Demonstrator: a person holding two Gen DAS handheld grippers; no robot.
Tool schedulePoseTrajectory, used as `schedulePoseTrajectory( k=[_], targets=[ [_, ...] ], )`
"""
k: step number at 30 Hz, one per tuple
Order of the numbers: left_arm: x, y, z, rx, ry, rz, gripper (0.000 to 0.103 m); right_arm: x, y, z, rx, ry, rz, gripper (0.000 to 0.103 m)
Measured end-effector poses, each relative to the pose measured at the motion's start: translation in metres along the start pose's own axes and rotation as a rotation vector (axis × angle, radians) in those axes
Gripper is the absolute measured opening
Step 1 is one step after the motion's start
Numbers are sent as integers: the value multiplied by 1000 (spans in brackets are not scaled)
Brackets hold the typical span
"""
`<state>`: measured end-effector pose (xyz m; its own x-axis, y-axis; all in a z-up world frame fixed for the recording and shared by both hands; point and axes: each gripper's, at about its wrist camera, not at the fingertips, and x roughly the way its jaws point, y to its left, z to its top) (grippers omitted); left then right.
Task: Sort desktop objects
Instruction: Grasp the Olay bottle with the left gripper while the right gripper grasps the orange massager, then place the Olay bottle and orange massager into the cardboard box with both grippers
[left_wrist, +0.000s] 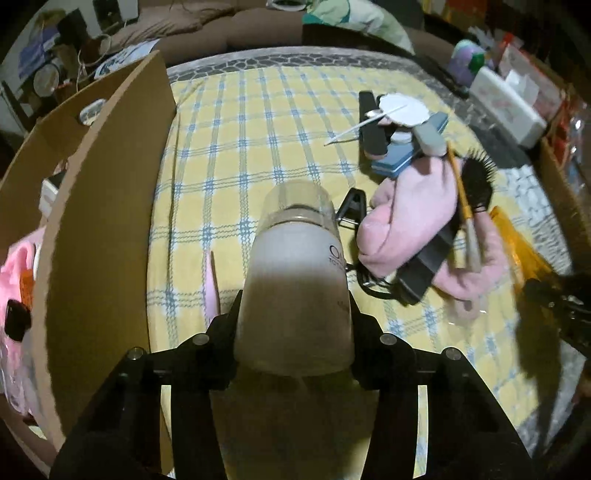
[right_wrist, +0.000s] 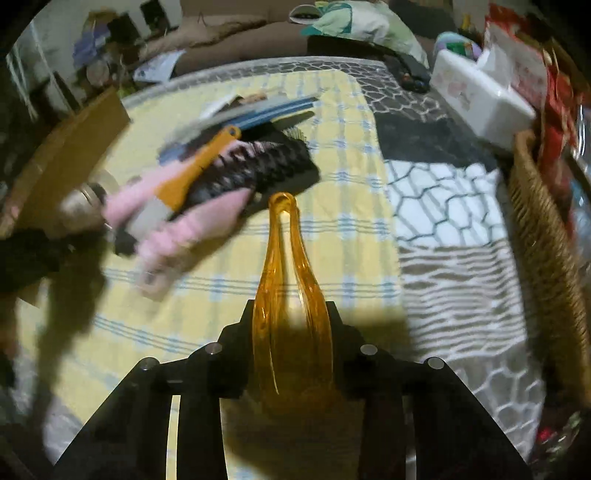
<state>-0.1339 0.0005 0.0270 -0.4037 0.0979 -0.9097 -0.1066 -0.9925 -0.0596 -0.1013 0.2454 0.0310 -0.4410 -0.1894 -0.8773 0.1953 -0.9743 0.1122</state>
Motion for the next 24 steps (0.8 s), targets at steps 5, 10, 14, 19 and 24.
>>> schedulePoseTrajectory(
  k=[5, 10, 14, 19, 24],
  targets=[
    [-34, 13, 6, -41, -25, -105, 44, -28, 8, 6, 76, -60, 69, 34],
    [-76, 32, 18, -56, -72, -168, 44, -57, 34, 21, 67, -121, 90, 32],
    [-111, 52, 29, -67, -110, -185, 44, -70, 55, 33, 44, -138, 94, 32],
    [-145, 94, 39, -104, -160, -188, 44, -101, 84, 58, 1, -185, 87, 32],
    [-161, 156, 47, -152, -196, -129, 44, -121, 131, 93, -61, -216, 111, 32]
  ],
)
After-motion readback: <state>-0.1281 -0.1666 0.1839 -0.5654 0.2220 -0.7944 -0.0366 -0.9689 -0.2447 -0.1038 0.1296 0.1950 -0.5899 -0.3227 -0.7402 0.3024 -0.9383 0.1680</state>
